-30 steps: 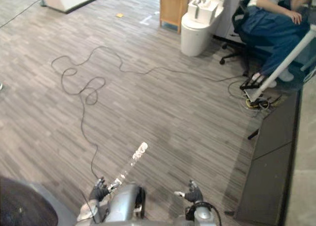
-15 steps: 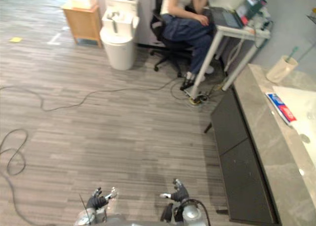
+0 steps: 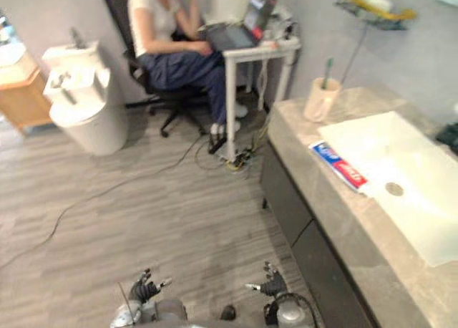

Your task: Organize washtable

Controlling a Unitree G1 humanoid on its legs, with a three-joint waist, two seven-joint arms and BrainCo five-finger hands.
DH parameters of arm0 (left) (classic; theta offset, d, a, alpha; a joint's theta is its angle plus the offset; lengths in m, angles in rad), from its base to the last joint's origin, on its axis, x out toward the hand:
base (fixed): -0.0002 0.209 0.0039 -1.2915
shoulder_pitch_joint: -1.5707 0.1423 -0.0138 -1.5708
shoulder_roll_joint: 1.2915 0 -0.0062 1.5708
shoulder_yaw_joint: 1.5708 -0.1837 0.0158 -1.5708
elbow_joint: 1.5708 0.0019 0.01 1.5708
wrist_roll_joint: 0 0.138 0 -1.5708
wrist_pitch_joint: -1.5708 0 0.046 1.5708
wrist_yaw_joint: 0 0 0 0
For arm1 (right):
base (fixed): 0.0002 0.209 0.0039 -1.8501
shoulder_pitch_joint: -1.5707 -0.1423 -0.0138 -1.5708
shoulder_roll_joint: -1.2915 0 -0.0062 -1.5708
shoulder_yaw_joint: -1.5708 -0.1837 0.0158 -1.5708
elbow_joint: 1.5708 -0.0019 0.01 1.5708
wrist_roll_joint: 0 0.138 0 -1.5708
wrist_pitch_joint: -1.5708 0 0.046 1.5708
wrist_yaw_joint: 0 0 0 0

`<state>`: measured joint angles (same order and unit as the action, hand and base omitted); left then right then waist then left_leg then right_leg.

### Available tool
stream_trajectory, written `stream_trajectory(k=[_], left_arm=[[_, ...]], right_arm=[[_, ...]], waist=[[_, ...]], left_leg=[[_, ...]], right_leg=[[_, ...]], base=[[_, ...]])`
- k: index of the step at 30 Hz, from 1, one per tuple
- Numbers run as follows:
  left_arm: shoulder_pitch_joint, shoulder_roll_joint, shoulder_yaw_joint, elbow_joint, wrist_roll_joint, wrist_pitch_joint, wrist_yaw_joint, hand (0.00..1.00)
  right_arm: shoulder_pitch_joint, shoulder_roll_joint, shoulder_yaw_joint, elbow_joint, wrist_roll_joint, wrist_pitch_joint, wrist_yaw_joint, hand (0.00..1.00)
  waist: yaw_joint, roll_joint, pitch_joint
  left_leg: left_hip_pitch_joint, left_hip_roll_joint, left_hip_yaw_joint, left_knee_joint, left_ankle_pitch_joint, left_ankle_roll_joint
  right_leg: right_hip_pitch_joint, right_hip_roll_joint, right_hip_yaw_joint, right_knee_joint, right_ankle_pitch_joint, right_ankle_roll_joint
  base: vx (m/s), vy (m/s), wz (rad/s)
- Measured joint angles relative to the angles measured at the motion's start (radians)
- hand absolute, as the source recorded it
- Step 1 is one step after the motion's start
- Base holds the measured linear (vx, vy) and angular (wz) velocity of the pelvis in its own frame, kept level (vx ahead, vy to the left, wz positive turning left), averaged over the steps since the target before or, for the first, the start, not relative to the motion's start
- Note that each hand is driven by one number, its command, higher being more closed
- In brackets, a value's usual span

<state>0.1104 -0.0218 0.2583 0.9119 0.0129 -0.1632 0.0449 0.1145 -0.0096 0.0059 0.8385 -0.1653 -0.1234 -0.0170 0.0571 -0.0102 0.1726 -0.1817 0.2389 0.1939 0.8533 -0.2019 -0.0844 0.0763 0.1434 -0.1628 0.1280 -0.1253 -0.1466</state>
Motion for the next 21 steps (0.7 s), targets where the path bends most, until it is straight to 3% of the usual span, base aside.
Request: stream_trajectory(k=[1, 3, 5, 7, 8, 9, 10, 11, 13, 15, 16, 18, 20, 21], left_arm=[[-0.001, -0.002, 0.000, -0.002, 0.000, -0.001, 0.000, 0.00], [-0.001, -0.010, 0.003, -0.014, -0.003, -0.003, 0.002, 0.00], [-0.001, -0.018, 0.017, -0.017, -0.009, -0.003, 0.003, 0.00], [-0.001, -0.023, 0.016, -0.014, -0.014, -0.001, 0.003, 0.00], [-0.003, -0.027, 0.013, -0.008, -0.014, 0.000, 0.003, 0.00], [-0.004, -0.021, 0.012, -0.007, -0.017, 0.001, 0.001, 0.00], [-0.001, -0.005, 0.009, -0.004, -0.017, 0.001, 0.001, 0.00], [-0.001, 0.000, 0.009, 0.001, -0.017, 0.001, 0.001, 0.00], [-0.006, 0.006, 0.007, 0.013, -0.015, 0.004, 0.001, 0.00], [-0.012, 0.005, 0.005, 0.037, -0.011, 0.006, 0.002, 0.00], [-0.012, 0.005, -0.012, 0.043, -0.010, 0.007, 0.002, 0.00], [-0.012, 0.011, -0.031, 0.049, -0.004, 0.006, 0.002, 0.00], [-0.012, 0.051, -0.079, 0.075, -0.003, 0.006, -0.003, 0.00], [-0.025, 0.063, -0.095, 0.092, -0.001, 0.007, -0.001, 0.00]], right_arm=[[0.001, -0.001, 0.000, 0.000, 0.000, 0.002, -0.001, 0.00], [0.000, -0.001, 0.004, 0.002, -0.001, 0.017, 0.000, 0.00], [-0.007, 0.001, 0.009, 0.002, -0.002, 0.017, 0.000, 0.00], [-0.007, 0.001, 0.014, 0.002, -0.002, 0.017, 0.000, 0.00], [0.001, 0.000, 0.021, 0.001, -0.002, 0.017, -0.001, 0.00], [0.009, 0.004, 0.024, 0.005, -0.002, 0.020, 0.000, 0.00], [0.024, 0.018, 0.034, 0.002, -0.002, 0.020, 0.001, 0.00], [0.028, 0.025, 0.033, -0.005, -0.003, 0.018, 0.003, 0.00], [0.033, 0.029, 0.032, -0.014, -0.003, 0.015, 0.005, 0.00], [0.028, 0.029, 0.030, -0.008, -0.003, 0.014, 0.015, 0.00], [0.025, 0.028, 0.030, -0.005, -0.004, 0.012, 0.018, 0.00], [0.011, 0.029, 0.030, 0.016, -0.007, 0.012, 0.020, 0.00], [-0.003, 0.028, 0.023, 0.051, -0.020, 0.012, 0.019, 0.00], [-0.010, 0.021, 0.003, 0.061, -0.026, 0.011, 0.018, 0.00]], waist=[[0.007, 0.001, 0.001], [0.017, 0.003, 0.002], [0.020, 0.007, 0.000], [0.027, 0.019, -0.009], [0.037, 0.037, -0.021], [0.042, 0.022, -0.025], [0.042, -0.006, -0.035], [0.040, -0.015, -0.039], [0.034, -0.020, -0.041], [0.037, -0.011, -0.037], [0.035, 0.004, -0.032], [0.029, 0.005, -0.034], [0.011, -0.024, -0.044], [0.009, -0.038, -0.048]], left_leg=[[-0.020, -0.016, -0.010, -0.052, 0.000, 0.000], [-0.056, -0.104, -0.136, -0.276, 0.003, -0.006], [-0.059, -0.158, -0.243, -0.388, 0.004, -0.006], [-0.058, -0.171, -0.291, -0.441, 0.009, 0.002], [-0.048, -0.167, -0.269, -0.464, 0.045, 0.028], [-0.029, -0.160, -0.239, -0.444, 0.058, 0.022], [0.001, -0.160, -0.182, -0.445, 0.042, 0.045], [0.018, -0.159, -0.161, -0.449, 0.034, 0.051], [0.092, -0.159, -0.105, -0.461, -0.023, 0.075], [0.171, -0.153, -0.047, -0.483, -0.041, 0.095], [0.210, -0.144, -0.040, -0.510, -0.049, 0.092], [0.260, -0.120, -0.015, -0.555, -0.057, 0.079], [0.261, -0.128, -0.002, -0.565, -0.067, 0.057], [0.266, -0.144, -0.004, -0.555, -0.080, 0.038]], right_leg=[[0.011, 0.000, 0.025, -0.006, -0.003, 0.004], [0.048, 0.001, 0.118, -0.010, -0.020, 0.028], [0.076, 0.006, 0.200, -0.008, -0.033, 0.045], [0.092, 0.017, 0.289, 0.013, -0.059, 0.067], [0.096, 0.026, 0.346, 0.057, -0.093, 0.072], [0.091, 0.024, 0.386, 0.119, -0.135, 0.095], [0.047, 0.014, 0.410, 0.238, -0.161, 0.137], [0.018, 0.013, 0.410, 0.307, -0.162, 0.141], [-0.079, -0.032, 0.306, 0.532, -0.180, 0.204], [-0.115, -0.132, 0.149, 0.621, -0.212, 0.184], [-0.116, -0.176, 0.061, 0.615, -0.226, 0.160], [-0.135, -0.230, -0.077, 0.565, -0.238, 0.147], [-0.155, -0.245, -0.099, 0.374, -0.162, 0.147], [-0.151, -0.254, -0.079, 0.338, -0.165, 0.159]], base=[[0.28, 0.016, -1.18], [0.33, 0.074, -1.13], [0.39, 0.160, -1.24], [0.43, 0.227, -1.59], [0.50, 0.262, -1.67], [0.60, 0.298, -1.65], [0.49, 0.245, -1.17], [0.43, 0.219, -1.09], [0.32, 0.185, -0.97], [0.22, 0.165, -0.77], [0.18, 0.108, -0.49], [0.15, 0.041, -0.40], [0.11, -0.050, -0.25], [0.14, -0.074, -0.14]])
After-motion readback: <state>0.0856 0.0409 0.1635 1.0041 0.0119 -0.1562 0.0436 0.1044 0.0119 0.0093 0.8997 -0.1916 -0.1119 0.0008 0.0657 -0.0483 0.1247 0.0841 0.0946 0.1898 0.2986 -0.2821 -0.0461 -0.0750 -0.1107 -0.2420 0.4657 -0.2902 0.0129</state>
